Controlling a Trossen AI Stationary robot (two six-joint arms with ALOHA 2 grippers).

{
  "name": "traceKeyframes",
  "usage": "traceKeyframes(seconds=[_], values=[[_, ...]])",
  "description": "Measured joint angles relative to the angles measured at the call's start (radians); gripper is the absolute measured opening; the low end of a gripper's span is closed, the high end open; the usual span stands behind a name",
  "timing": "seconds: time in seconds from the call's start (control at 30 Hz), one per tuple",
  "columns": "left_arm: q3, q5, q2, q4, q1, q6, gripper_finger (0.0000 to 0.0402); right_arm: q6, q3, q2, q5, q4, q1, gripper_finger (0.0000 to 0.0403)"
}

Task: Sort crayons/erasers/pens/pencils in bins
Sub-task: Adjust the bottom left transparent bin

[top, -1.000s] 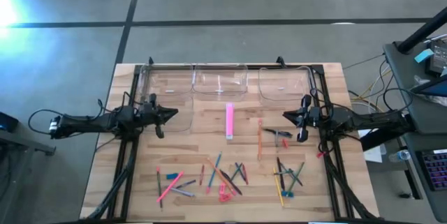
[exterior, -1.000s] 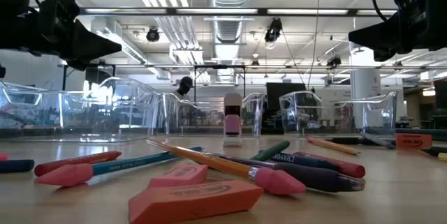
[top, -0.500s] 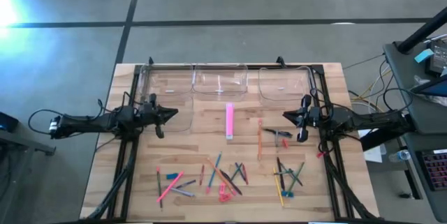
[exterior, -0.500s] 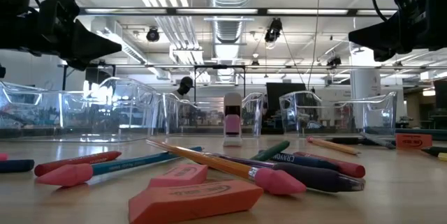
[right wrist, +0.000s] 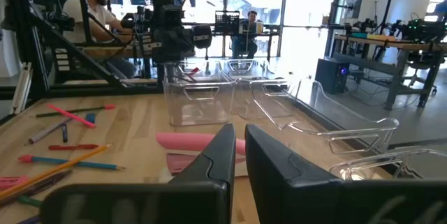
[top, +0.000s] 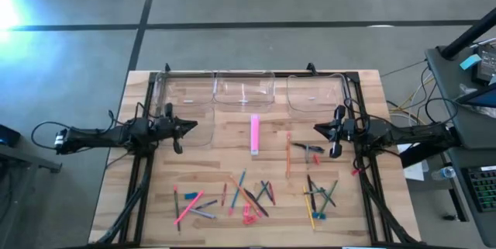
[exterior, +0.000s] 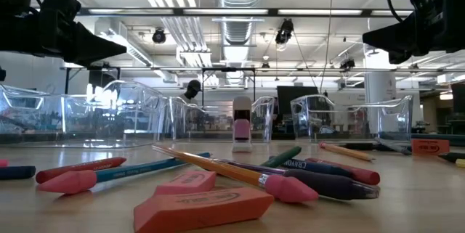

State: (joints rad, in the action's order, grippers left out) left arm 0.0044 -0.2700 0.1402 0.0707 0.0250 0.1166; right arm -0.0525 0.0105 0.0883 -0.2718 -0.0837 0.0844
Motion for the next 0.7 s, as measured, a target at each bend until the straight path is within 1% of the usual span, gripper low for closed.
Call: traceKeyframes(seconds=[0.33,0.47,0.7], values=[[0.0,0.0,0.0,0.014,0.0,-0.004,0.0008,0.0,0.0,0.0,0.0,0.0,0.0,0.0027],[0.0,-0.001,0.0,0.084,0.0,-0.005,0.0008,0.0,0.0,0.0,0.0,0.0,0.0,0.0027],[0.0,-0.001,0.0,0.28,0.0,-0.005,0.0008,0.0,0.0,0.0,0.0,0.0,0.0,0.0027]])
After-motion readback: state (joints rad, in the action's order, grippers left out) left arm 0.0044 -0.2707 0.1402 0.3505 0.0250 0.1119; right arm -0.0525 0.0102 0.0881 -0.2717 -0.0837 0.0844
